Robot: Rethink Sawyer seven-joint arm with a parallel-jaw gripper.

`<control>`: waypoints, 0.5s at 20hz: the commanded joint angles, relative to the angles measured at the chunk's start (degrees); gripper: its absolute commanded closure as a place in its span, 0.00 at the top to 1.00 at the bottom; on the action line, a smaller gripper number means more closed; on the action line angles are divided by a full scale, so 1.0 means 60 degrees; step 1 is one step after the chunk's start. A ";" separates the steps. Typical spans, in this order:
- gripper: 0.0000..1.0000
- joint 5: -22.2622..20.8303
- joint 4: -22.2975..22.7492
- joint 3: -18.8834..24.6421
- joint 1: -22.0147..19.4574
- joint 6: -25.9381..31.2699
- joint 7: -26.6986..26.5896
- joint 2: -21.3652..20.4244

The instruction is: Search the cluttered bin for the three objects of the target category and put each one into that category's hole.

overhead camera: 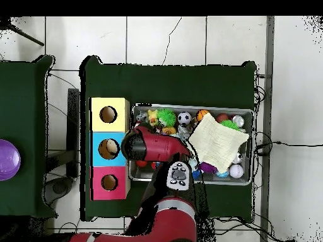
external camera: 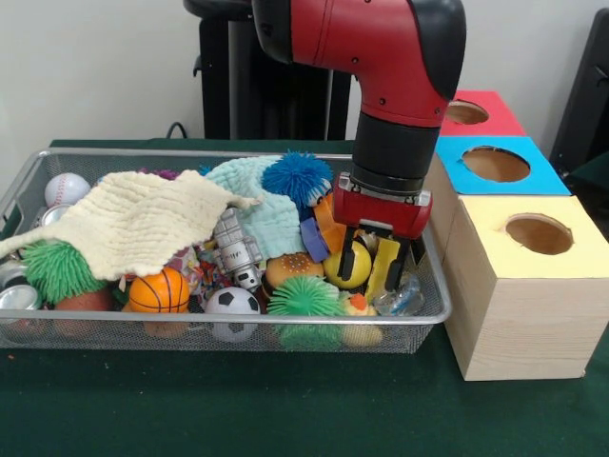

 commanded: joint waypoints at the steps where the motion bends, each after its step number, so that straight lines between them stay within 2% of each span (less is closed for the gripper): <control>1: 1.00 0.0285 0.0339 0.2157 -0.0532 -0.0301 0.1480 -0.0167; 8: 1.00 0.0261 0.0470 0.2670 -0.0774 -0.0850 0.1772 -0.0405; 10: 1.00 0.0320 0.0399 0.2540 -0.0658 -0.0825 0.1828 -0.0367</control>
